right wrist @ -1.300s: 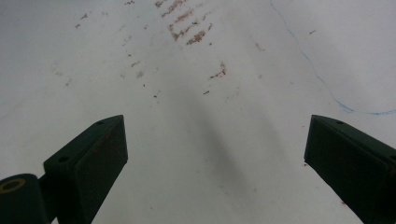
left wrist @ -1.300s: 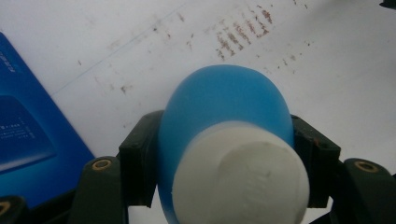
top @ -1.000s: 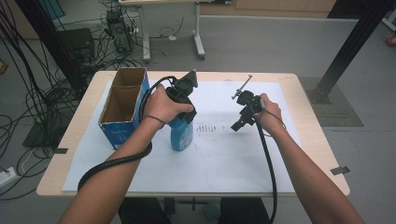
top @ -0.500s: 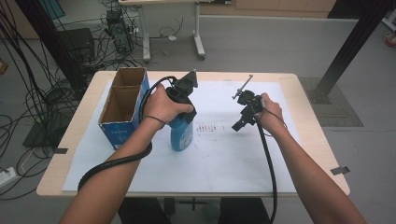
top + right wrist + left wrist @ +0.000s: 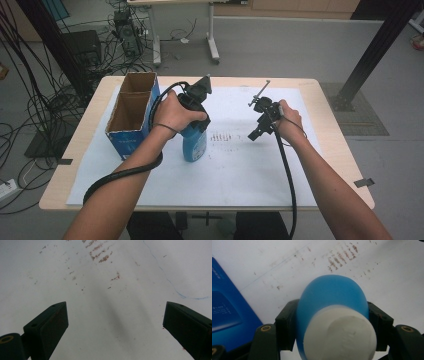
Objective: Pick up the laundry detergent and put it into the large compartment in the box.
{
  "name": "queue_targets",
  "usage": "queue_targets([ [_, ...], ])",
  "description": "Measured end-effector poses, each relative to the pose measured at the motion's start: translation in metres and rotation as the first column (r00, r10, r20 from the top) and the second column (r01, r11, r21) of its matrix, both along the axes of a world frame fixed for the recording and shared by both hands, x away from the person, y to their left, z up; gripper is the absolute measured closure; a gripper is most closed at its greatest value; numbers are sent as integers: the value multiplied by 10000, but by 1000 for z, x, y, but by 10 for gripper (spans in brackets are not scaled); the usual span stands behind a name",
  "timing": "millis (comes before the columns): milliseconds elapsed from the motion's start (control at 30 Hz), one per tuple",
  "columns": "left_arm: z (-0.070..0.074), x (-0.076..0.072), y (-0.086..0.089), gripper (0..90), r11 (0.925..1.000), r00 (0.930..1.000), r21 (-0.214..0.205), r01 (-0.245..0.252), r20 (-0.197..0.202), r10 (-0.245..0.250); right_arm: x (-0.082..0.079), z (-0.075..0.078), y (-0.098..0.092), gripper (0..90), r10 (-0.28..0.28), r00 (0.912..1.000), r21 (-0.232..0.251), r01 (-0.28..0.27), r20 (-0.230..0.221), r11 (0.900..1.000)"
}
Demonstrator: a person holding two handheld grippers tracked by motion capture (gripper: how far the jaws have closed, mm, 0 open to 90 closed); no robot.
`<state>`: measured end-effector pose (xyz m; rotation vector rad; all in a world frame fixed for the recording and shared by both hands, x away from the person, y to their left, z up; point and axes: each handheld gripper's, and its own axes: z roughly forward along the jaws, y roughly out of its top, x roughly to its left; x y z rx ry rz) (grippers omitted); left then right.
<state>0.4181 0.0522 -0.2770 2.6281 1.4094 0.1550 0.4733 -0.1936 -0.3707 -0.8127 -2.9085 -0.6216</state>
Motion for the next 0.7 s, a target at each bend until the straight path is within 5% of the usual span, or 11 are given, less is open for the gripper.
queue_targets([
  [700,0,-1,-1,373,10000,9999,23,46,106,-46,2,-3,3,59,48,10000,-16,-48,-27,10000],
])
